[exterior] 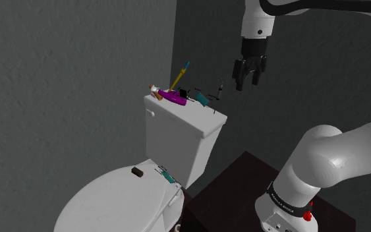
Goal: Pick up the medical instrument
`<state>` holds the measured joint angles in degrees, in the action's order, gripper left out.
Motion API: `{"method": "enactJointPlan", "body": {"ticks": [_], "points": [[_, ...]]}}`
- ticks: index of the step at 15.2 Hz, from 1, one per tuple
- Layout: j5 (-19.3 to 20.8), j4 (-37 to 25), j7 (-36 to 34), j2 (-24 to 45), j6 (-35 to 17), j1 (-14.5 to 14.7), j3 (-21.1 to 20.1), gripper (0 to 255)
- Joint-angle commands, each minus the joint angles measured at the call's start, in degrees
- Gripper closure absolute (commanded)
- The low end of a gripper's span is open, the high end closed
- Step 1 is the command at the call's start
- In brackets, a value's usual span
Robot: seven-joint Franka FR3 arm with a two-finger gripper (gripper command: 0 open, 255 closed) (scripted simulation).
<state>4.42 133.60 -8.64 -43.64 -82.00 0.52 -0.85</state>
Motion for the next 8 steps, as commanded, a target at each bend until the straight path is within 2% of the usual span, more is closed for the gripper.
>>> {"method": "enactJointPlan", "body": {"ticks": [1,8], "points": [[0.00,0.00,0.00,0.00,0.00,0.00,0.00,0],[4.25,-6.89,9.70,12.32,-5.07,-1.32,7.07,0]]}}
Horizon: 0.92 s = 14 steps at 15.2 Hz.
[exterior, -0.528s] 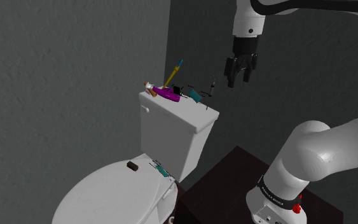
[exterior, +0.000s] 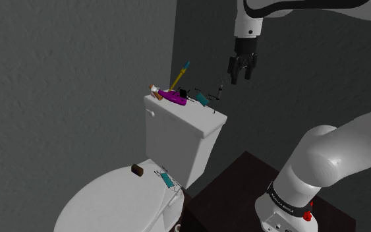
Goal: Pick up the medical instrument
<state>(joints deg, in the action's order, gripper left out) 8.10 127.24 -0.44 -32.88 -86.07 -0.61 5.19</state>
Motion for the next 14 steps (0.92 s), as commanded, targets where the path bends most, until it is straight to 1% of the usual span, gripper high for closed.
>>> {"method": "enactJointPlan", "body": {"ticks": [1,7,14], "points": [[0.92,-1.81,2.86,3.48,-1.62,-0.33,1.94,0],[1.59,-11.10,11.17,15.84,-4.42,-1.05,6.92,0],[-0.73,-25.71,21.15,31.96,-5.19,-2.68,11.18,0]]}}
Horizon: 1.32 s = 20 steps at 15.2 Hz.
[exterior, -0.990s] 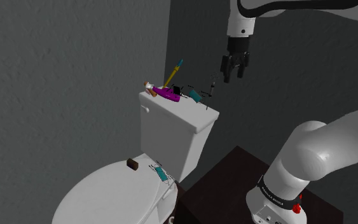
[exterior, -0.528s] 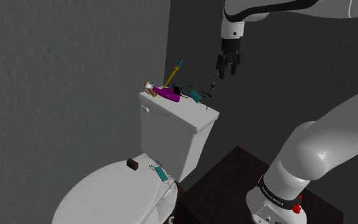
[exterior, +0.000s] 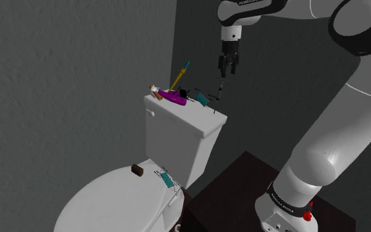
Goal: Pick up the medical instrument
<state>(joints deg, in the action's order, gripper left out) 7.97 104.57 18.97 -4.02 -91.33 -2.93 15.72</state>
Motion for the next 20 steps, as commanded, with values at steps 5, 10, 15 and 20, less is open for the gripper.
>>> {"method": "enactJointPlan", "body": {"ticks": [5,10,15,20], "points": [[-3.56,-15.84,8.18,15.08,1.73,-2.70,2.15,0],[-3.53,-11.90,7.75,14.99,-2.11,-2.68,2.04,0],[-3.56,-10.12,7.54,15.11,-3.99,-2.65,2.00,255],[-3.55,-10.09,7.52,15.07,-3.97,-2.64,2.00,255]]}}
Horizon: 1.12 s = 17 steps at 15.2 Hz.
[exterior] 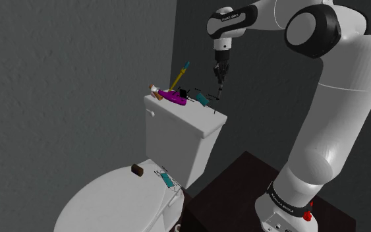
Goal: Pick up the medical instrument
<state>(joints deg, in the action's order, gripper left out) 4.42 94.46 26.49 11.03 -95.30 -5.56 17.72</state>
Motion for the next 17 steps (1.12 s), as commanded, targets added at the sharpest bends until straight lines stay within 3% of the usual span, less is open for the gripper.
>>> {"method": "enactJointPlan", "body": {"ticks": [1,4,17], "points": [[0.01,0.02,0.00,0.01,0.00,0.00,0.00,255],[0.01,0.07,0.05,0.04,-0.08,-0.04,0.02,255],[-0.12,-10.60,1.21,0.55,10.04,-0.27,0.19,255]]}}
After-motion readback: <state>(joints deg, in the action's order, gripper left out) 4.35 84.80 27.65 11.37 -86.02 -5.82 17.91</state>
